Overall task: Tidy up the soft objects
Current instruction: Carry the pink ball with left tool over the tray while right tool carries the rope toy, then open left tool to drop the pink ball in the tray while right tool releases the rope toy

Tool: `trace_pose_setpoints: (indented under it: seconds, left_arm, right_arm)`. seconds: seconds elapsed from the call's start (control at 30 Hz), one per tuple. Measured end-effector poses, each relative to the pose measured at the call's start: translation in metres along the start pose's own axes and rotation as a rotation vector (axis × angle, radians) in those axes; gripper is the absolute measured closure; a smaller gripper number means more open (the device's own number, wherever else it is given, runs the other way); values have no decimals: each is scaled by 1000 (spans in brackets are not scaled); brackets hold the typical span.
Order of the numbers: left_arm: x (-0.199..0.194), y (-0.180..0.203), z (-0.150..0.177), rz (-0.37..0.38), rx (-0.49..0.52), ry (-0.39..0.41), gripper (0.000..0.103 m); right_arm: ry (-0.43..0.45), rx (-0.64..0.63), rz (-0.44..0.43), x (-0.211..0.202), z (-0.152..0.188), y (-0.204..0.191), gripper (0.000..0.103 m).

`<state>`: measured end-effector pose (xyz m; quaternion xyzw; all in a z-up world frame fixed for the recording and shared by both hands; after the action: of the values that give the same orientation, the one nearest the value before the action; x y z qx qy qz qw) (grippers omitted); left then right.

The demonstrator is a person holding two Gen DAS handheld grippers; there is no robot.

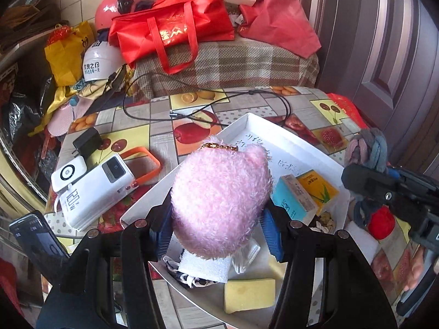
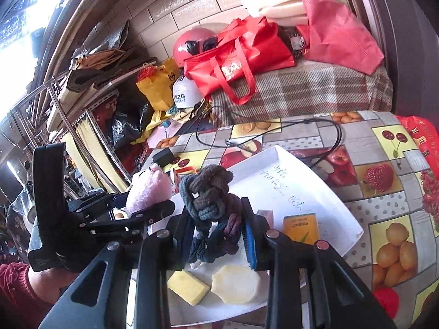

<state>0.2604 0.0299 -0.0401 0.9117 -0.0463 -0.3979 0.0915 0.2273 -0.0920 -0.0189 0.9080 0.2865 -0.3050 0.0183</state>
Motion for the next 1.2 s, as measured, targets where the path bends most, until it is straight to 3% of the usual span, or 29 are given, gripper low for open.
trace_pose_setpoints:
  seconds: [0.33, 0.6, 0.67, 0.73, 0.8, 1.2]
  left_arm:
    - [39, -12, -10, 13, -68, -5, 47]
    - [57, -15, -10, 3, -96, -10, 44]
    - [57, -18, -11, -24, -99, 1, 33]
    - [55, -19, -13, -36, -107, 17, 1]
    - [50, -20, -15, -34, -118, 34, 0]
    - [-1, 5, -11, 26, -101, 90, 0]
  right_arm:
    - [-91, 5, -29, 49, 29, -3, 72]
    - [-108, -66, 19, 65, 32, -3, 70]
    - [-101, -95, 61, 65, 31, -1, 58]
    - [-81, -109, 99, 62, 30, 1, 15]
    - [-62, -124, 117, 57, 29, 1, 0]
    - [9, -159, 200, -8, 33, -5, 0]
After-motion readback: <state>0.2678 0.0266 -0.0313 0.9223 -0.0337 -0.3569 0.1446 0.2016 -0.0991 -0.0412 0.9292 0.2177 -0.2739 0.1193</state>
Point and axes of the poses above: each gripper's, at about its wrist camera, not at the fingertips, and x roughly the way its jaws point, y to its right, z to its underside, the point moved 8 cm from there along x, roughly the way its jaws point, and after that the axes turned 13 degrees about -x, right-handed, at the moved point
